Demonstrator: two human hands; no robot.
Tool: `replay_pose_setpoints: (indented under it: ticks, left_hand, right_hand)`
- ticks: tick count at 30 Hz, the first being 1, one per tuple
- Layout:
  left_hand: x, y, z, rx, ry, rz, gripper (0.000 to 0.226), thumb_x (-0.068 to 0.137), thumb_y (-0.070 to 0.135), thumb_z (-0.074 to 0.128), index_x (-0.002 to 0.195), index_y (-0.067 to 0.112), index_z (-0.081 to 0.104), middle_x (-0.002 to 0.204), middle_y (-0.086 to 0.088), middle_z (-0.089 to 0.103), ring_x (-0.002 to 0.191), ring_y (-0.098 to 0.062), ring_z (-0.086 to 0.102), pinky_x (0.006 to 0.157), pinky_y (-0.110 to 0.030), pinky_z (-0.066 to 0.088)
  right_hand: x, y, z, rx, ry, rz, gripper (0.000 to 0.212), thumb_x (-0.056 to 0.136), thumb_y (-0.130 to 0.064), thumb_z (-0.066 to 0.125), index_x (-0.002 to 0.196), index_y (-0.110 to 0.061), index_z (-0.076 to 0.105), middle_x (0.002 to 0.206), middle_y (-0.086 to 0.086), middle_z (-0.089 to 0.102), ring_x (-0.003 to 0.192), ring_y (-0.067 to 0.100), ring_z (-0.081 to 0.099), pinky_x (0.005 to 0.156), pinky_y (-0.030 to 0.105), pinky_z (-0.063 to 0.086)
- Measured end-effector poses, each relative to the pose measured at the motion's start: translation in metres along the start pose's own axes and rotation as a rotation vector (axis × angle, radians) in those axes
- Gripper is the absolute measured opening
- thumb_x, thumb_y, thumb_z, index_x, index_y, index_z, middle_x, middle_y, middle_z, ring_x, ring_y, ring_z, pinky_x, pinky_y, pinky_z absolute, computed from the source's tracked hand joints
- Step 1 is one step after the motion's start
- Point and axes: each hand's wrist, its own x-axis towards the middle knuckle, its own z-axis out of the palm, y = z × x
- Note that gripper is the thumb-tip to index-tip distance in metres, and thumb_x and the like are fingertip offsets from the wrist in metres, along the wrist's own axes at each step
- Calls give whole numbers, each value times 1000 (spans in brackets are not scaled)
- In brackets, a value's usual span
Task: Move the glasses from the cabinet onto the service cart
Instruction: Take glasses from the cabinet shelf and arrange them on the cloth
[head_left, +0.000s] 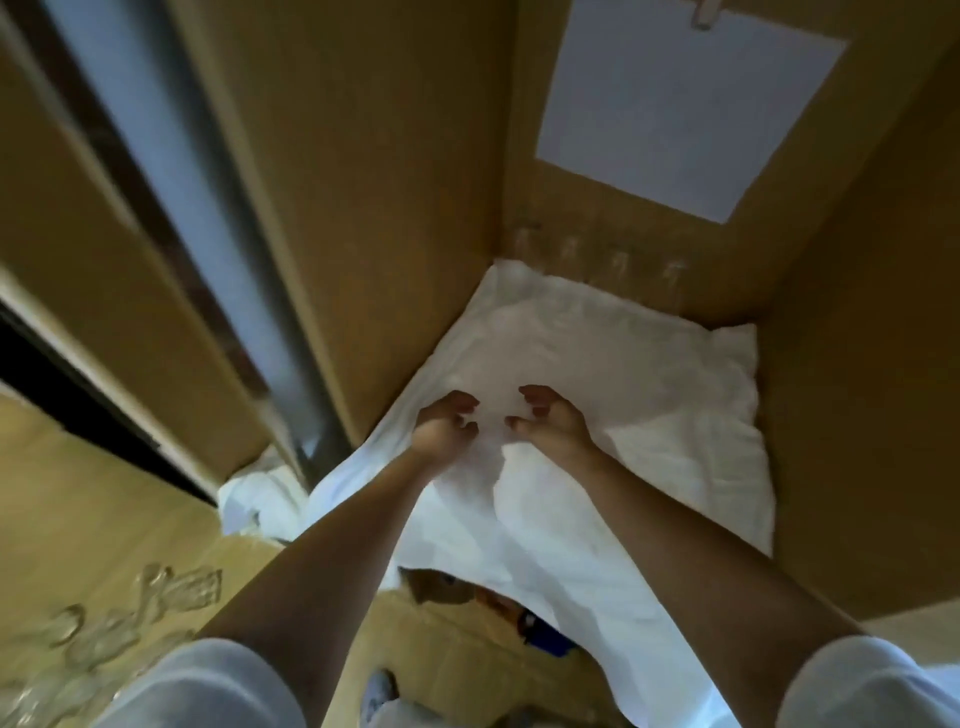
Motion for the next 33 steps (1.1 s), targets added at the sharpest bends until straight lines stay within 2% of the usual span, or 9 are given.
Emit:
replay_pose_setpoints:
  ticks: [3, 7, 11, 17, 19, 22, 24, 27, 33]
  left_hand:
    - [-33, -31, -18, -67, -15, 21, 50, 88, -16, 27, 124, 3, 55, 130, -9, 57, 120, -22, 53, 95, -9, 33]
    - [-68, -68, -53, -72, -60, 27, 26, 88, 13, 51, 107, 22, 66, 103, 2, 71, 94, -18, 64, 72, -16, 46]
    - [-112, -120, -85, -159, -128, -71, 27, 85, 10, 51, 104, 25, 62, 90, 6, 71, 77, -9, 59, 51, -6, 39]
    - [-210, -258, -134, -128, -124, -266, 19, 88, 14, 59, 104, 22, 62, 94, 6, 67, 91, -14, 64, 70, -17, 43]
    - [-241, -299, -153, -117, -76, -340, 23, 86, 10, 58, 108, 15, 64, 99, 0, 67, 87, -13, 61, 67, -15, 40]
    - [-284, -346, -178, -109, -46, -415, 25, 85, 3, 56, 108, 9, 66, 99, -6, 68, 83, -13, 58, 56, -5, 38]
    - [-300, -366, -190, -94, -38, -431, 26, 86, 3, 55, 107, 10, 66, 103, -7, 69, 86, -15, 61, 59, -2, 38]
    - [-307, -383, -206, -114, -2, -444, 27, 85, 3, 54, 108, 11, 66, 105, -5, 69, 91, -14, 62, 71, -15, 46]
    - [-287, -401, -219, -125, 0, -455, 27, 87, 5, 55, 111, 12, 64, 100, 0, 65, 88, -13, 59, 62, -8, 44]
  right_hand:
    - [-19, -8, 30, -151, -69, -53, 37, 83, -12, 69, 119, -9, 60, 108, 6, 64, 94, 14, 57, 86, 24, 46]
    - [-50, -26, 82, -161, -119, -81, 23, 81, -10, 66, 103, -14, 67, 95, -3, 66, 95, 12, 61, 93, 22, 46]
    - [-82, -36, 136, -305, -200, -134, 23, 82, -13, 68, 105, -15, 68, 93, -3, 66, 91, 10, 60, 86, 15, 42]
    - [-141, -42, 254, -370, -345, -173, 24, 81, -15, 70, 105, -16, 68, 93, -4, 67, 87, 6, 58, 74, 11, 44]
    - [-159, -51, 296, -378, -396, -216, 24, 80, -13, 71, 105, -14, 68, 93, -3, 67, 86, 5, 57, 71, 7, 40]
    - [-185, -63, 353, -365, -486, -247, 24, 80, -10, 71, 103, -15, 69, 97, -1, 68, 85, 7, 59, 76, 11, 39]
    - [-195, -68, 381, -365, -534, -242, 25, 80, -10, 69, 105, -17, 69, 99, -3, 68, 85, 7, 59, 76, 12, 38]
    - [-194, -77, 416, -406, -598, -268, 29, 82, -11, 67, 110, -18, 67, 103, -2, 68, 86, 6, 58, 76, 14, 39]
    - [-173, -91, 460, -454, -674, -326, 28, 82, -9, 68, 109, -15, 67, 106, 1, 67, 98, 14, 61, 84, 21, 45]
